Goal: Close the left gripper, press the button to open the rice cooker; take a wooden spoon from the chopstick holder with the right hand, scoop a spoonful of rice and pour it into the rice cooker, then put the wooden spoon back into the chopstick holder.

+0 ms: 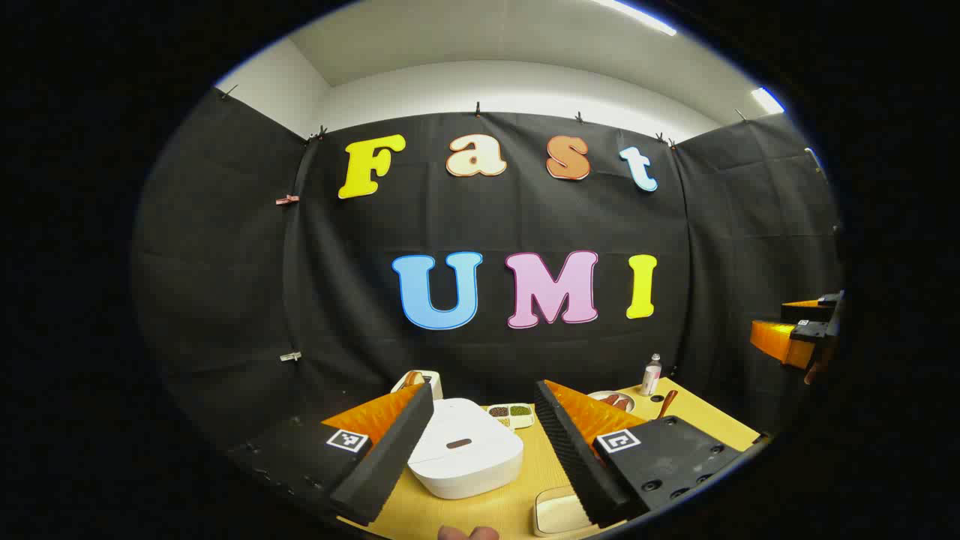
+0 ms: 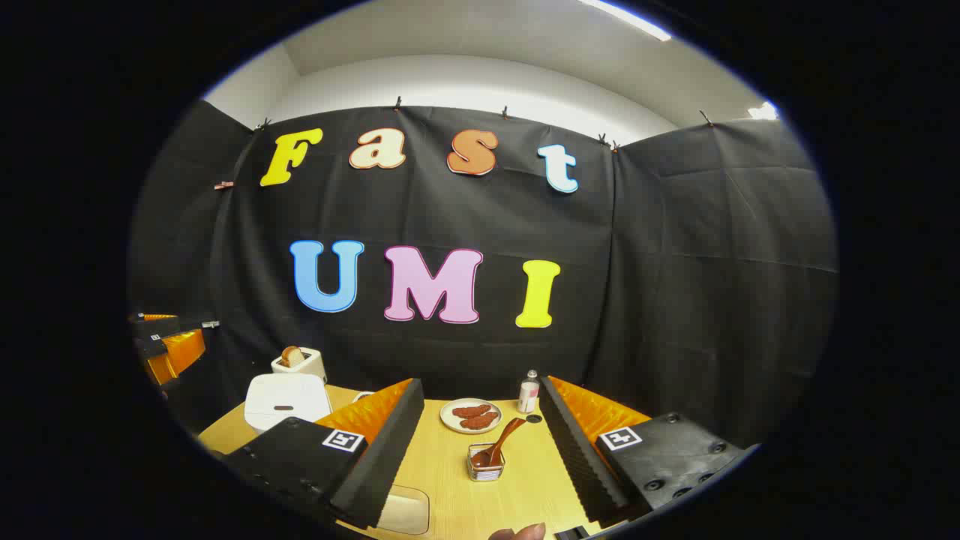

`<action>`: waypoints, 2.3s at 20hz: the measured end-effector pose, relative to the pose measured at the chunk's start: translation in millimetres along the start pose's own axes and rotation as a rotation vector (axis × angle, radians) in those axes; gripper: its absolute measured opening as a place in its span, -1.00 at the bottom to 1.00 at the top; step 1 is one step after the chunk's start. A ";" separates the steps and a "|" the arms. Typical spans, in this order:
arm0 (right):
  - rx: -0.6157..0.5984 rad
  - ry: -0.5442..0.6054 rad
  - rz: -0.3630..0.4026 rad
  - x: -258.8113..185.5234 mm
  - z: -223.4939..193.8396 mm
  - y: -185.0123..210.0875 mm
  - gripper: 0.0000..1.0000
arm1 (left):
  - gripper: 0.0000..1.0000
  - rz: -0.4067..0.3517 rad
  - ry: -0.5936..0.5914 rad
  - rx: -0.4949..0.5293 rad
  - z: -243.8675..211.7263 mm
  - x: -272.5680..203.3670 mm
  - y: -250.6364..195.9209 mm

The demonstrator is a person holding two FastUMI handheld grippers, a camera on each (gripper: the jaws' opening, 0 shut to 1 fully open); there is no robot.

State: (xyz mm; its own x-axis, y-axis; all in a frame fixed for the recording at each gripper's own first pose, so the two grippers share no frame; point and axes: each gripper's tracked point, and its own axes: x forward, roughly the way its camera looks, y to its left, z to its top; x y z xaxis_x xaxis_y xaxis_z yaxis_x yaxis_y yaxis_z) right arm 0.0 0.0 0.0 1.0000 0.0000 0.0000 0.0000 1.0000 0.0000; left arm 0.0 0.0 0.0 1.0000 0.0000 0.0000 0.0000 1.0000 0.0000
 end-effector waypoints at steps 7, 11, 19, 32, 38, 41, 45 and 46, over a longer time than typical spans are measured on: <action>-0.017 -0.009 -0.006 5.8 0.4 -0.6 0.95 | 0.89 0.008 -0.005 0.002 0.8 6.0 2.2; -0.013 -0.012 -0.004 6.8 2.0 0.2 0.96 | 0.89 0.007 -0.007 -0.001 0.9 8.6 0.5; -0.035 -0.022 -0.005 10.1 1.3 2.4 0.95 | 0.59 -0.027 -0.026 0.011 4.1 14.1 2.8; -0.049 -0.014 -0.038 6.7 -10.3 -16.4 0.96 | -0.88 -0.290 0.317 -0.134 -129.9 134.0 39.3; -0.059 0.003 -0.105 -2.0 -19.1 -52.3 0.95 | -0.87 -0.273 0.514 -0.149 -212.3 189.5 54.0; -0.059 0.018 -0.141 -2.8 -25.2 -69.9 0.95 | -0.87 -0.242 0.587 -0.157 -244.6 207.0 60.0; -0.074 0.038 -0.173 -3.2 -31.8 -85.8 0.95 | -0.87 -0.249 0.635 -0.107 -262.6 215.6 55.8; -0.072 0.042 -0.176 -2.9 -33.1 -86.9 0.95 | -0.87 -0.250 0.643 -0.092 -266.2 216.4 53.0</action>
State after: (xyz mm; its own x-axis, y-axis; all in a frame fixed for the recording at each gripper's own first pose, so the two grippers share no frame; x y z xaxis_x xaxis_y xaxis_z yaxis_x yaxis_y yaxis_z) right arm -2.9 -86.9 -33.1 0.9837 -0.1760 -0.0354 0.1730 0.9820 -0.0752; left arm 216.4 53.0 -266.2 0.7717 -0.2586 -0.5810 0.2019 0.9660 -0.1618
